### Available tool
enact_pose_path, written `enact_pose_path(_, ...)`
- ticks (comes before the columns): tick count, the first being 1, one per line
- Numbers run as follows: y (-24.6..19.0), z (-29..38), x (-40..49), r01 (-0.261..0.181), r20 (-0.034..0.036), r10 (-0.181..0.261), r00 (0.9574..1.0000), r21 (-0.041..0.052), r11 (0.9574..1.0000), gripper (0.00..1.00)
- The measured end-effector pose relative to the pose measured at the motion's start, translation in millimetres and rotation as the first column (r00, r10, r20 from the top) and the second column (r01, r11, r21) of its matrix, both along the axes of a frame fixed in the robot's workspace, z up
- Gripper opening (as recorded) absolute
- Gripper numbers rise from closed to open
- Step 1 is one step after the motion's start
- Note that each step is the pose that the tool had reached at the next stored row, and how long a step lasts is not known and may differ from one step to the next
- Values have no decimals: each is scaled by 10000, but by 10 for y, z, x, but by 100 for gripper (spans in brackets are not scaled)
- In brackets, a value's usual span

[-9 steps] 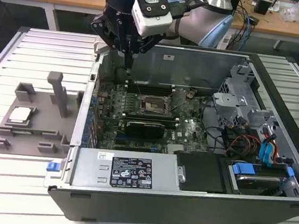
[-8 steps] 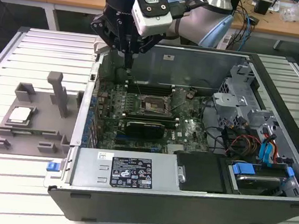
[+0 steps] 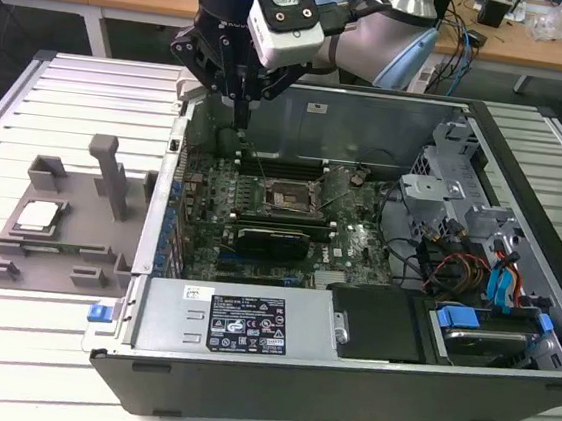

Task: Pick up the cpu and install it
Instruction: 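Reach for the cpu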

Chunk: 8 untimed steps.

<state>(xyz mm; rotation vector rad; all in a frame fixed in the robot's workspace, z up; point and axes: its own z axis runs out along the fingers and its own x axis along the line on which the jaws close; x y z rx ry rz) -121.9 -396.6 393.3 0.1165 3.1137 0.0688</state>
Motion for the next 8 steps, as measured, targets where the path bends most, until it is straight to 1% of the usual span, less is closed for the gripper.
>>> enact_pose_path(4, 2, 0, -8, 1, 0, -1, 10000, 1, 10000, 11)
enact_pose_path(8, 3, 0, -55, 1, 0, -1, 10000, 1, 10000, 11)
